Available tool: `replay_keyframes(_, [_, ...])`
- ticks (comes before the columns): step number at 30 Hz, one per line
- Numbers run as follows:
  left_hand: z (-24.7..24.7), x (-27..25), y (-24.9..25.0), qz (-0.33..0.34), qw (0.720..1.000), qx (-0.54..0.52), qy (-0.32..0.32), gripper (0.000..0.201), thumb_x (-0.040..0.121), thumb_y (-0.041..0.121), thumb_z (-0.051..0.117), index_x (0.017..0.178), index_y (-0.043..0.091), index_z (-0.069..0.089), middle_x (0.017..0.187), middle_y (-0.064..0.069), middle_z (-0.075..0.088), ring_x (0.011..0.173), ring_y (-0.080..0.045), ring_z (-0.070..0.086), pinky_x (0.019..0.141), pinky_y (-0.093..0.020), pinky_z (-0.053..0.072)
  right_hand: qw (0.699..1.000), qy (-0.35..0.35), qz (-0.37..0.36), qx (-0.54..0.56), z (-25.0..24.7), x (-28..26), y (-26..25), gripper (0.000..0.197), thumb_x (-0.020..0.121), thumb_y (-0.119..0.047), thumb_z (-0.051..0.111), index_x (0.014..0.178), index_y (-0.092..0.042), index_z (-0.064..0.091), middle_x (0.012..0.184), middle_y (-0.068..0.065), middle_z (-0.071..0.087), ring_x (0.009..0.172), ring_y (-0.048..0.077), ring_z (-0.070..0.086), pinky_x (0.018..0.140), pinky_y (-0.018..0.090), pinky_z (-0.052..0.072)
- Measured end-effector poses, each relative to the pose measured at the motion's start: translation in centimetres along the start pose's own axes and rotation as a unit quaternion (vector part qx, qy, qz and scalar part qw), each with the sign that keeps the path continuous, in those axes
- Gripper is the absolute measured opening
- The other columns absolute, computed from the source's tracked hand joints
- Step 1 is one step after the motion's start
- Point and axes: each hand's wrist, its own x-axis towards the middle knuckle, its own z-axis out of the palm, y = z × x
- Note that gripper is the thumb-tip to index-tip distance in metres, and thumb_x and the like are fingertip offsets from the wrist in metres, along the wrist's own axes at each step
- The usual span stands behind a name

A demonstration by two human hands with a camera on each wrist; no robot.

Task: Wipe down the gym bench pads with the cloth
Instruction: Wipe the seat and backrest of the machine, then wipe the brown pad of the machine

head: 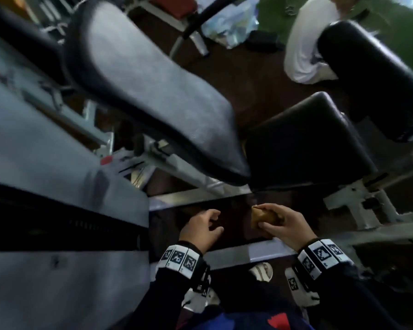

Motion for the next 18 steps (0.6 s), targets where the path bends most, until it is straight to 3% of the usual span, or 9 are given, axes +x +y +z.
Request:
replay_keyframes(3, [-0.8, -3.2, -3.6, -0.048, 0.998, -0.024, 0.031, 0.044, 0.083, 0.028, 0.068, 0.126, 0.027, 0.057, 0.117, 0.010, 0.062, 0.100, -0.008, 0.061, 0.090, -0.029, 0.049, 0.999, -0.045, -0.014, -0.009, 2.8, 0.0, -1.6, 0.047, 0.071, -0.015, 0.080, 0.105, -0.041, 0.064, 0.098, -0.004, 0.066, 0.092, 0.013, 0.062, 0.085, 0.035, 0.052])
replay_keyframes(8, [-0.5, -8.3, -6.5, -0.112, 0.987, -0.075, 0.087, 0.044, 0.083, 0.025, 0.069, 0.125, 0.024, 0.057, 0.117, 0.008, 0.061, 0.101, -0.010, 0.061, 0.091, -0.032, 0.050, 0.992, -0.108, -0.049, -0.043, 6.0, -0.1, -3.7, 0.050, 0.068, -0.016, 0.082, 0.097, -0.051, 0.060, 0.094, -0.010, 0.066, 0.088, 0.006, 0.064, 0.081, 0.023, 0.053])
replay_keyframes(11, [0.1, -10.6, -7.1, -0.144, 0.977, -0.096, 0.126, 0.043, 0.084, 0.025, 0.068, 0.125, 0.026, 0.057, 0.118, 0.010, 0.060, 0.101, -0.007, 0.059, 0.090, -0.024, 0.048, 0.979, -0.187, -0.067, -0.054, 7.2, 0.3, -4.9, 0.046, 0.069, -0.015, 0.082, 0.102, -0.041, 0.064, 0.094, -0.003, 0.067, 0.087, 0.016, 0.065, 0.081, 0.039, 0.056])
replay_keyframes(13, [0.7, -12.3, -7.1, -0.161, 0.968, -0.107, 0.160, 0.042, 0.084, 0.024, 0.068, 0.125, 0.025, 0.058, 0.118, 0.008, 0.061, 0.101, -0.007, 0.060, 0.085, -0.016, 0.044, 0.966, -0.229, -0.087, -0.080, 7.7, 0.7, -5.7, 0.045, 0.069, -0.015, 0.081, 0.103, -0.039, 0.064, 0.093, -0.003, 0.067, 0.086, 0.018, 0.065, 0.082, 0.042, 0.054])
replay_keyframes(16, [2.1, -15.1, -6.7, -0.198, 0.948, -0.128, 0.214, 0.041, 0.084, 0.024, 0.067, 0.124, 0.025, 0.059, 0.117, 0.008, 0.062, 0.100, -0.010, 0.060, 0.087, -0.021, 0.046, 0.942, -0.283, -0.127, -0.125, 8.5, 0.9, -6.8, 0.046, 0.070, -0.020, 0.079, 0.106, -0.043, 0.061, 0.096, -0.006, 0.067, 0.087, 0.013, 0.063, 0.085, 0.036, 0.052])
replay_keyframes(18, [3.3, -17.1, -6.4, -0.230, 0.932, -0.145, 0.241, 0.041, 0.084, 0.025, 0.067, 0.124, 0.025, 0.059, 0.118, 0.008, 0.063, 0.100, -0.012, 0.062, 0.090, -0.030, 0.049, 0.926, -0.311, -0.159, -0.146, 9.1, 0.6, -7.3, 0.045, 0.072, -0.023, 0.078, 0.109, -0.042, 0.061, 0.101, -0.009, 0.066, 0.092, 0.009, 0.062, 0.087, 0.022, 0.048])
